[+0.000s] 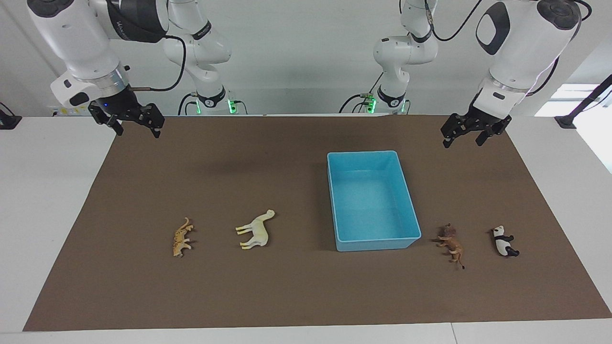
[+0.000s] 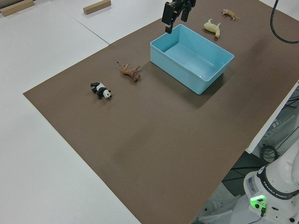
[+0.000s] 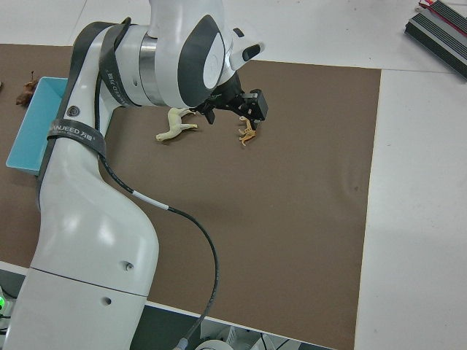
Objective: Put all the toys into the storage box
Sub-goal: 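Reach the left gripper to the brown horse while the right gripper reaches the lion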
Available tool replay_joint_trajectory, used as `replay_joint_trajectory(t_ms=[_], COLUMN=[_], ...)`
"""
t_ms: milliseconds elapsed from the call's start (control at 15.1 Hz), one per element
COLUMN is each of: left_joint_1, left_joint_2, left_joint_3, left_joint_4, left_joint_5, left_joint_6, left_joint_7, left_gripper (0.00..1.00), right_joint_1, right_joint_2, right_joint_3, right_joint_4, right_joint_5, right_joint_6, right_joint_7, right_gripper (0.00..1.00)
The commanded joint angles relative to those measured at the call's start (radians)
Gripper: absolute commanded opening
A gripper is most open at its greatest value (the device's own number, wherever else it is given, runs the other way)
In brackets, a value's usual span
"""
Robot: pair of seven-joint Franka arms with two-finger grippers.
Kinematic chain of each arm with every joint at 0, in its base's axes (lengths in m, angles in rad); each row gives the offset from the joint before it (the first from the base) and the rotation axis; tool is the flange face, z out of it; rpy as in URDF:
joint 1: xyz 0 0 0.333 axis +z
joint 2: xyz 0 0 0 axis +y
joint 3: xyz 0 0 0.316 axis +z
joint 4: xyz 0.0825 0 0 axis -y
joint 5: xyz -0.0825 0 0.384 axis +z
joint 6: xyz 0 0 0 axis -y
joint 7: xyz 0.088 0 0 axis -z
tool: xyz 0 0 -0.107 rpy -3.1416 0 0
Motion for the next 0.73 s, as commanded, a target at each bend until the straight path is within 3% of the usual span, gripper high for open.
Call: replay_joint_trajectory(t_ms=[0,464,597,663], left_joint_1=[-0.002,-0.002,-0.001,0.004], left_joint_2=[-0.013,-0.02,-0.042,-0.043], left_joint_3=[0.002,0.002,0.004,0.005], left_joint_4=[-0.007,-0.012,-0.073,-0.109], left_joint_5=[0.013,0.013,0.013,0.011], left_joint_6=[0.011,-0.007,0.054,0.147], left_joint_7=[0.008,-0.004,-0.013,-0.013], left_gripper=[1.0,1.0,1.0,1.0], right_joint_1=[-0.012,-0.012,-0.007,0.005], right_joint_2=[-0.019,-0.021,-0.021,-0.019], right_joint_3=[0.008,0.008,0.01,0.008], right_joint_4=[-0.015,-0.013,-0.027,-0.039], right_joint_5=[-0.002,-0.001,0.011,0.031], right_joint_6=[0.007,0.014,0.068,0.092], right_joint_7=[-0.022,-0.031,-0.028,-0.033], right_gripper=[1.0,1.0,1.0,1.0])
